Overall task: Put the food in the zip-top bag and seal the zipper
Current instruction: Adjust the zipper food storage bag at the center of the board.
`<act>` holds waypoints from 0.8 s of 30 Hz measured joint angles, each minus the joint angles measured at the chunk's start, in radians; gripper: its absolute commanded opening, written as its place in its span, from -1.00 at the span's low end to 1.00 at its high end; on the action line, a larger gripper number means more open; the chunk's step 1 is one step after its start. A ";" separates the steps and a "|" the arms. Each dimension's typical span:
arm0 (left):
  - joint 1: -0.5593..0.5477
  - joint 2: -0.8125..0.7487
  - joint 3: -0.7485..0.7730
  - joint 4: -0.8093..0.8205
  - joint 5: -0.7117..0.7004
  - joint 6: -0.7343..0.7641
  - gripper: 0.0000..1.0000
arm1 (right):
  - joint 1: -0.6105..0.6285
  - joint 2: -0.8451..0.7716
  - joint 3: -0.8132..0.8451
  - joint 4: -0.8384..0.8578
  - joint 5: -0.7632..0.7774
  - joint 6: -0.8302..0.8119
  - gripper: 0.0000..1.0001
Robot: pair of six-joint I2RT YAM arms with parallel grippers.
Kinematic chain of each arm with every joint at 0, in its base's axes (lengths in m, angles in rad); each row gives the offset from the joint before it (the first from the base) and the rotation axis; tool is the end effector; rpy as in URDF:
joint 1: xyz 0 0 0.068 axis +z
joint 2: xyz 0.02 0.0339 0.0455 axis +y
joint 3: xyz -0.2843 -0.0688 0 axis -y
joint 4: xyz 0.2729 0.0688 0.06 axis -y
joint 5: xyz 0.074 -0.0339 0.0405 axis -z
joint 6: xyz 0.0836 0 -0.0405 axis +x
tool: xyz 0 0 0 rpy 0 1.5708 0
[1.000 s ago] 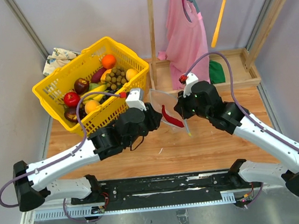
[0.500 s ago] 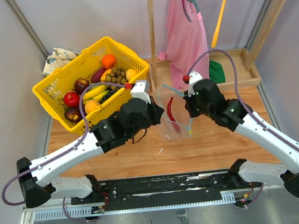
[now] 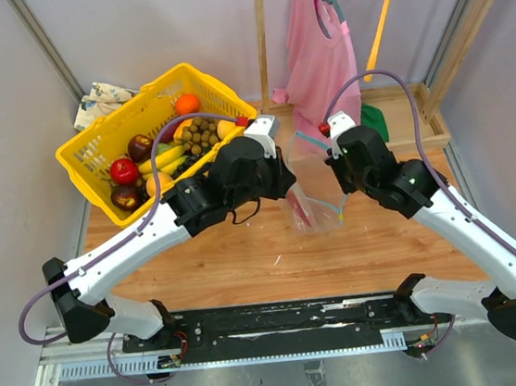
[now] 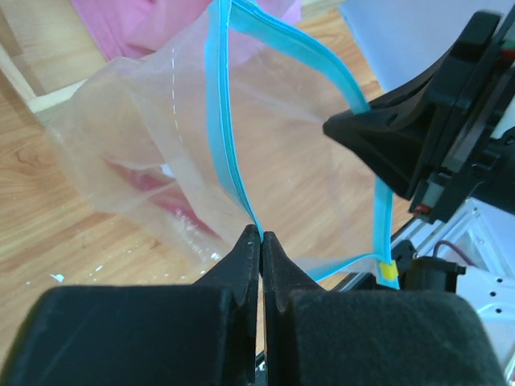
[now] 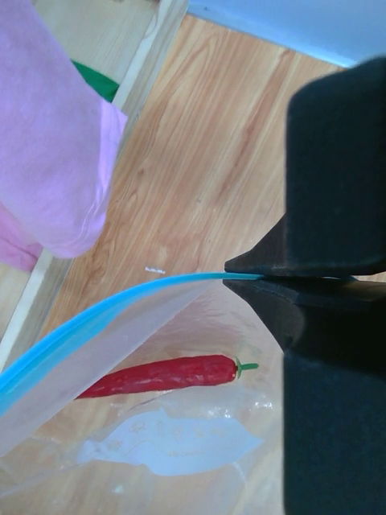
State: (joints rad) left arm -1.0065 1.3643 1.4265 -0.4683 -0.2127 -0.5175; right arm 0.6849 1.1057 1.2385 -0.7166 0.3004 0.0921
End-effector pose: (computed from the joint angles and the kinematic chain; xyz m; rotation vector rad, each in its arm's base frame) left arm 0.2146 -0.3061 0.4071 0.3559 2.0210 -0.7725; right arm 0.2351 0.1601 0.3784 -0.4544 2.0792 0.1351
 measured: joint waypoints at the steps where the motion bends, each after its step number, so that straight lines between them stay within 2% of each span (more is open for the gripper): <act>1: 0.000 0.009 0.005 -0.007 0.007 0.005 -0.99 | 0.000 -0.001 0.003 -0.008 0.014 -0.011 -0.99; 11: 0.000 0.019 -0.011 -0.020 0.031 0.024 -0.99 | 0.000 -0.027 -0.012 -0.013 0.063 -0.059 -0.99; 17: 0.002 0.018 -0.074 -0.003 0.034 0.022 -0.99 | 0.000 -0.060 -0.064 0.002 0.190 -0.069 -0.99; 24: 0.002 0.011 -0.136 0.056 0.064 0.007 -0.99 | 0.000 -0.110 -0.090 0.057 0.169 -0.074 -0.99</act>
State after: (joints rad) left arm -1.0042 1.3758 1.2907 -0.4118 -0.1482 -0.5106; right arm 0.6846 0.9955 1.1481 -0.6594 0.4698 0.0181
